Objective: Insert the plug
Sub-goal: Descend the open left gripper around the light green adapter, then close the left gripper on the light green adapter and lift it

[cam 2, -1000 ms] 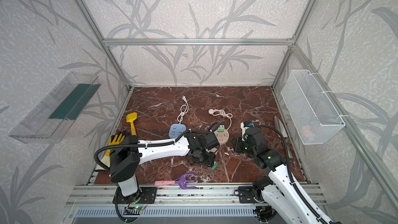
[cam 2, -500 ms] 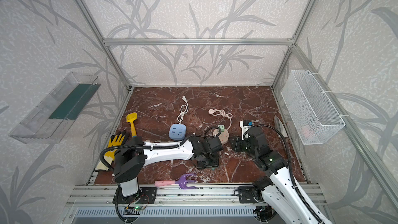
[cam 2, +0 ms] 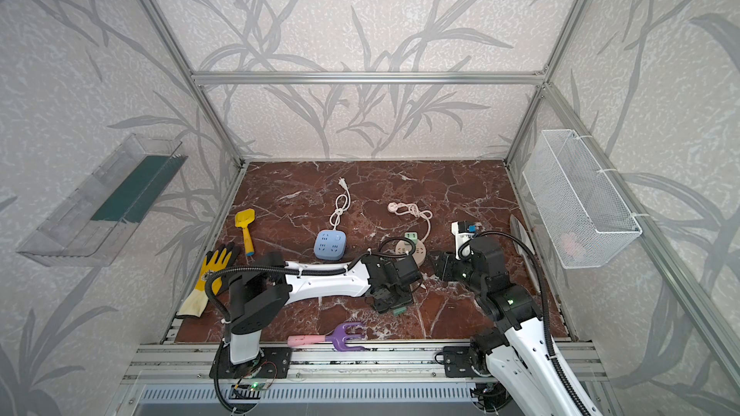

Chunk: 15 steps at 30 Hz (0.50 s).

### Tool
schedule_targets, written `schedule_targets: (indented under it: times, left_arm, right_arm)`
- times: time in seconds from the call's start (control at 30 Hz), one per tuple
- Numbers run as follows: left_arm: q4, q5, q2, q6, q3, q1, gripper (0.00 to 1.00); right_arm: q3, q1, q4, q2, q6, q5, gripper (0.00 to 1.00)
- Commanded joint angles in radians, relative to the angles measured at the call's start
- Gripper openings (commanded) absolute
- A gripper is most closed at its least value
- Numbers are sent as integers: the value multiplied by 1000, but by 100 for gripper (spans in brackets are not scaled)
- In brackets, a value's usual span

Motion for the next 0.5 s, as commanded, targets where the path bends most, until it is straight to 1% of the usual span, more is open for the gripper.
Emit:
schedule_targets:
  times: [0.0,0.1,0.2,0.33,0.47]
  left_arm:
    - [-16,-24,14,-30,26,-1,59]
    - [-63,-35,10,1,46,0,56]
    - [-120,-44,14,47,76,-1,56]
    - [-215,-44,35,140,131,-2,57]
    - [-251,-34,55,192,151,-2,58]
  right_arm:
    - [36,-24,-22,-17,-25,-41,47]
    - [30,-34,-20,-23,-20,-49,47]
    - [29,-37,-19,-23,-16,-53,47]
    - [20,-38,-18,-41,0,-45,47]
    - [9,-39,-7,-52,20,-43,47]
